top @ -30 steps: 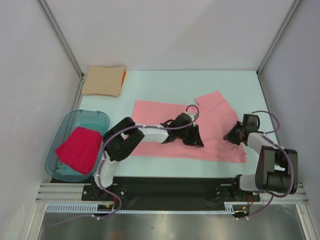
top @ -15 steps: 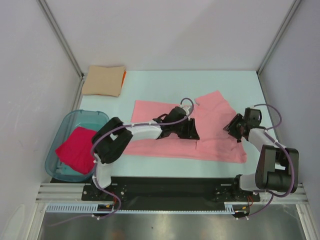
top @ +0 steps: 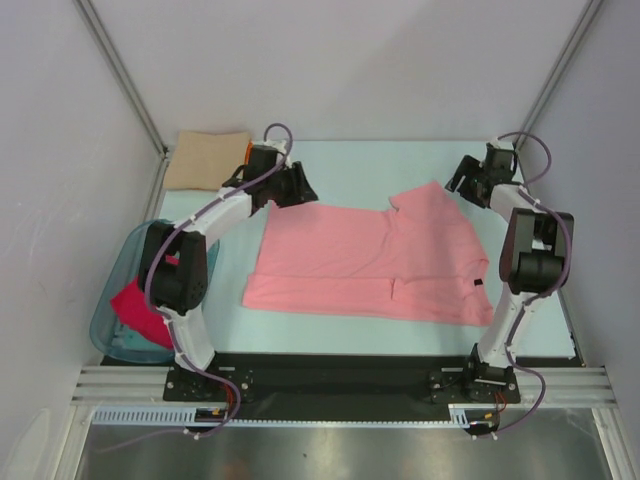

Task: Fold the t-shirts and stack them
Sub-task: Fold the tshirt

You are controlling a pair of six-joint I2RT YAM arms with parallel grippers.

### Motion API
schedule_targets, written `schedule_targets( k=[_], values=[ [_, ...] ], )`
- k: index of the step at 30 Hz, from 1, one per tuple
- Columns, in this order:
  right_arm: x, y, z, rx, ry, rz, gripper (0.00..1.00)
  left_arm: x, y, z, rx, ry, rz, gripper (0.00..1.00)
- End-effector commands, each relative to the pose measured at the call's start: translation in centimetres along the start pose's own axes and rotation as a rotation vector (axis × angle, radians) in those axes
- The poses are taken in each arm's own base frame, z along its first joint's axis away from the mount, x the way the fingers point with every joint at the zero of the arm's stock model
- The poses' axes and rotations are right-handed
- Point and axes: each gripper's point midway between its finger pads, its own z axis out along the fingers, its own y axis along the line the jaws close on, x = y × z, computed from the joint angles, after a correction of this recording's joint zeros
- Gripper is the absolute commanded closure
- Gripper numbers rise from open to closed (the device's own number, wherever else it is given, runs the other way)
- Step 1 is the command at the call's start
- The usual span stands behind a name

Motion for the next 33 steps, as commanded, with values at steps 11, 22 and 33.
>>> schedule_targets(
  k=[11, 22, 33],
  values=[
    [-1.8, 1.1, 5.8, 0.049, 0.106, -0.258, 0.36, -4.7, 14.5, -0.1, -0.337, -0.033, -0.065, 0.56],
    [1.5, -0.8, 4.1, 0.109, 0.236, -0.282, 0.38, -3.4, 17.2, 0.4, -0.373, 0.023, -0.13, 0.56],
    [2.4, -0.1, 4.2, -0.011, 0.259, -0.151, 0.58, -4.0, 18.4, 0.8, -0.394, 0.039, -0.15, 0.5]
  ],
)
